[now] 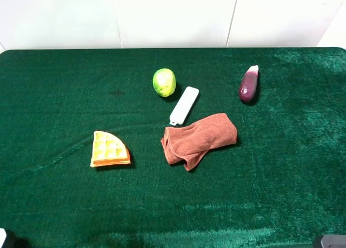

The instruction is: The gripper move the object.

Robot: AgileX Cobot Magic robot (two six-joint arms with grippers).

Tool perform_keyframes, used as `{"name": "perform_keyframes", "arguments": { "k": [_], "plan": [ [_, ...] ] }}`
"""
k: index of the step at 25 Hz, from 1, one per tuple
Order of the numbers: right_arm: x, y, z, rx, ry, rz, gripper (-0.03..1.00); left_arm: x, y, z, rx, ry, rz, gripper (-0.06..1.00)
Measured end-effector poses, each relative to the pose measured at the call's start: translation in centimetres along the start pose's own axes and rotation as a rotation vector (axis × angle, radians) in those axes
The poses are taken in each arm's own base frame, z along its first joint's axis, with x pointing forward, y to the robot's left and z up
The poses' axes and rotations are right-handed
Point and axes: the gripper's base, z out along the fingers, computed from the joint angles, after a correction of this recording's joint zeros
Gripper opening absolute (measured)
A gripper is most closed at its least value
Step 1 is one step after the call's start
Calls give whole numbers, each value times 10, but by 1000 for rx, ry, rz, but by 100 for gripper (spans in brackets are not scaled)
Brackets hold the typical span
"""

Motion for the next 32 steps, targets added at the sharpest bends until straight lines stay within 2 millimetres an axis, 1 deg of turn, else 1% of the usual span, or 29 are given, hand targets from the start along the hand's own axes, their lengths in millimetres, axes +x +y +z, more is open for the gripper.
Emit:
{"name": "perform_keyframes", "arguments": {
  "k": [6, 9, 15, 18, 20, 23, 25, 27, 32],
  "plan": [
    [0, 0, 0, 0, 0, 0, 70, 36, 12, 3, -118, 1, -143, 99],
    [0, 0, 0, 0, 0, 0, 70, 55, 15, 4, -184, -11, -220, 99],
    [0, 0, 0, 0, 0, 0, 70, 95, 10, 6, -297, -66, -342, 99],
    [0, 0, 0, 0, 0, 0, 70, 115, 5, 12, -334, -97, -389, 99],
    [0, 0, 0, 0, 0, 0, 70, 125, 2, 19, -348, -128, -413, 99],
    [0, 0, 0, 0, 0, 0, 70, 137, -2, 31, -358, -190, -429, 99],
    [0, 0, 0, 0, 0, 0, 70, 143, -5, 31, -359, -227, -418, 99],
    [0, 0, 0, 0, 0, 0, 70, 144, -6, 29, -361, -254, -399, 99],
    [0, 0, 0, 0, 0, 0, 70, 144, -7, 29, -356, -254, -361, 99]
  ]
}}
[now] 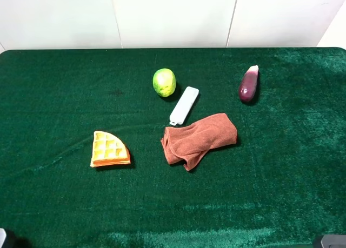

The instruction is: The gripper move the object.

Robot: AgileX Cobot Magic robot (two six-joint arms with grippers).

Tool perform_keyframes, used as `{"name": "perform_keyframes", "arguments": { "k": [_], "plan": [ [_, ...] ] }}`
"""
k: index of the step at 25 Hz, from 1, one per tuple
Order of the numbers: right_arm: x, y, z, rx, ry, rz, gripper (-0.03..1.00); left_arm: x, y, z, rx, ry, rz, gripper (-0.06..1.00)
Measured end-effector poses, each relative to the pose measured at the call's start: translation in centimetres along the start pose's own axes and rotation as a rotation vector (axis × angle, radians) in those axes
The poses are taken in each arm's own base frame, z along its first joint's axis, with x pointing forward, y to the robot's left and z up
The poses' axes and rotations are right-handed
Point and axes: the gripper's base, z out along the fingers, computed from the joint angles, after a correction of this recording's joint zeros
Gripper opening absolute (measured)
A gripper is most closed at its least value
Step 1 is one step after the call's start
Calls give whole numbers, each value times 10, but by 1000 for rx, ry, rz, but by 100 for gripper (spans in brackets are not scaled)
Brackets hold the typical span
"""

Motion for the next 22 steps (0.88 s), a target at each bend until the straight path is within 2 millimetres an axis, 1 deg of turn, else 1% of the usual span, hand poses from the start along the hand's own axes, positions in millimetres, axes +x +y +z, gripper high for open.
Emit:
{"name": "perform_keyframes", "arguments": {
  "k": [22],
  "plan": [
    [0, 0, 0, 0, 0, 0, 70, 0, 0, 0, 0, -1, 6, 99]
  ]
}}
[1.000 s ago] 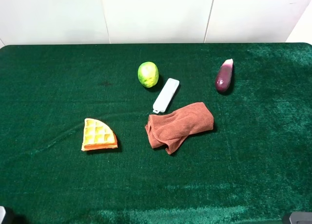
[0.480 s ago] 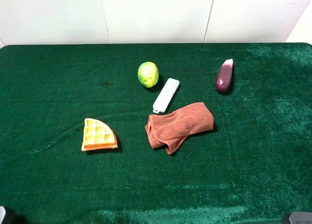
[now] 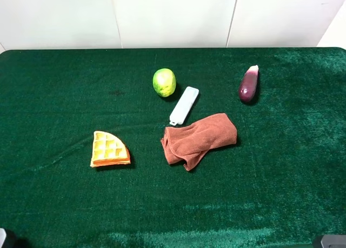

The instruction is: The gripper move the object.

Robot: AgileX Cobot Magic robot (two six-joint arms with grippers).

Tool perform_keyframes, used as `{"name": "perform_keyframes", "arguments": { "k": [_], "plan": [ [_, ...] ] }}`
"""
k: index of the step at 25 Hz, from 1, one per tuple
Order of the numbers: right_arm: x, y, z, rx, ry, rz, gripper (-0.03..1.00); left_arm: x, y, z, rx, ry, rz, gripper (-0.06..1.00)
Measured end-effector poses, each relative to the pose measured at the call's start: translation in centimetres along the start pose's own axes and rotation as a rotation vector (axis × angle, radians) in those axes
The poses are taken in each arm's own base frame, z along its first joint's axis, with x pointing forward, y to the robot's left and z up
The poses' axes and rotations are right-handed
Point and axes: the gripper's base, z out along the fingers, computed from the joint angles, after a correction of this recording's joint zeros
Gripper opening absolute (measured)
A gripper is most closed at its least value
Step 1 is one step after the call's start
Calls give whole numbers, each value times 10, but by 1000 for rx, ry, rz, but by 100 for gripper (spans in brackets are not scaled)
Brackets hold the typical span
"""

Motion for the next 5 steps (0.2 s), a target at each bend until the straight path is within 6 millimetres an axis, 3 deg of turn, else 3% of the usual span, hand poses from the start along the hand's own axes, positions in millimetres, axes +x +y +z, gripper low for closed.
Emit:
{"name": "perform_keyframes", "arguments": {
  "k": [5],
  "plan": [
    [0, 0, 0, 0, 0, 0, 70, 0, 0, 0, 0, 0, 1, 99]
  ]
}}
